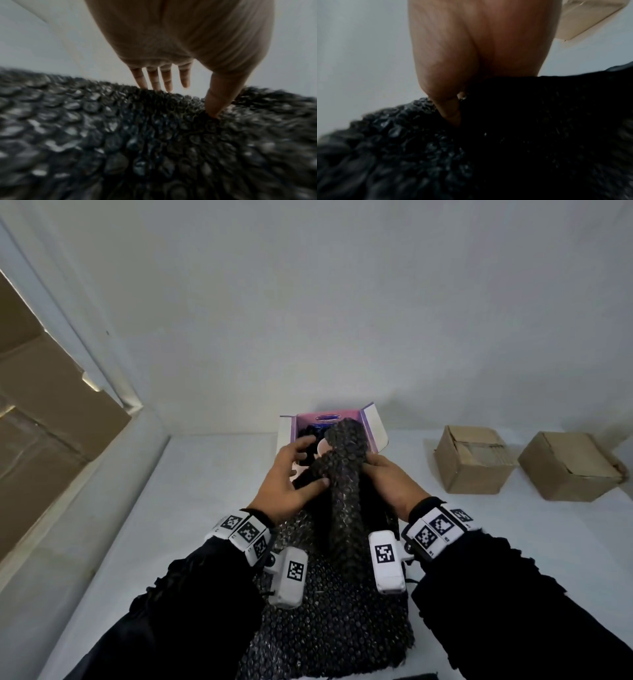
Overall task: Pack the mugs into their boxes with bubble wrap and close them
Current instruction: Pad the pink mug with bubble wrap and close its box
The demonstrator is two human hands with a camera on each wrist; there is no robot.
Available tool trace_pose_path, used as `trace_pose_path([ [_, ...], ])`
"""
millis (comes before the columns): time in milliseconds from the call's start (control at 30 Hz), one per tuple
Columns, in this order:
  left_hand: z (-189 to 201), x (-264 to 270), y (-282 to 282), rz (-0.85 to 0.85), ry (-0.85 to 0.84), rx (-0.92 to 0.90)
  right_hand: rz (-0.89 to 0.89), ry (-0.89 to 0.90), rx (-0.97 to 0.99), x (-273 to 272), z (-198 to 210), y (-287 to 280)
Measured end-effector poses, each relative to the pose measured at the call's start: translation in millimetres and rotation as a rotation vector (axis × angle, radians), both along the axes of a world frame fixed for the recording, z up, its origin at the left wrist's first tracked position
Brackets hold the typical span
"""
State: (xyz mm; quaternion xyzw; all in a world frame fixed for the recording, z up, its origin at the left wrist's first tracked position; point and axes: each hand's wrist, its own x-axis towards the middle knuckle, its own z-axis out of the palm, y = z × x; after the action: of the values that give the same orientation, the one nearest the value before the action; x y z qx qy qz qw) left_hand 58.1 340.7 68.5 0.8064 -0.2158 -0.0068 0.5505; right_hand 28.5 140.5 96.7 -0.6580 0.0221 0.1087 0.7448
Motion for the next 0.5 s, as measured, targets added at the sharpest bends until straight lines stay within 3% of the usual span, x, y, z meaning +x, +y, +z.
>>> trace_pose_path([
  [67, -3.5, 0.6, -1.9, -0.040, 0.076, -0.077, 0.050, 0.029, -0.032, 0.8, -0.1, 2.6],
  [133, -8.2, 0.3, -2.0, -0.032, 0.113, -0.099, 0.055, -0.022, -0.213, 4.3, -4.4, 1.2],
  [200, -8.7, -1.4, -1.0, 0.051, 0.022, -0.004, 0.013, -0.071, -0.371, 7.2, -7.2, -4.8],
  [333, -10.7, 1.8, 11.6, 0.144, 0.015, 0.030, -0.119, -0.099, -0.321, 5.1, -0.7, -23.3],
  [500, -3.4, 8.9, 24.2, 0.191, -0.201, 0.214, -0.125, -0.104, -0.391, 8.8, 11.3, -36.2],
])
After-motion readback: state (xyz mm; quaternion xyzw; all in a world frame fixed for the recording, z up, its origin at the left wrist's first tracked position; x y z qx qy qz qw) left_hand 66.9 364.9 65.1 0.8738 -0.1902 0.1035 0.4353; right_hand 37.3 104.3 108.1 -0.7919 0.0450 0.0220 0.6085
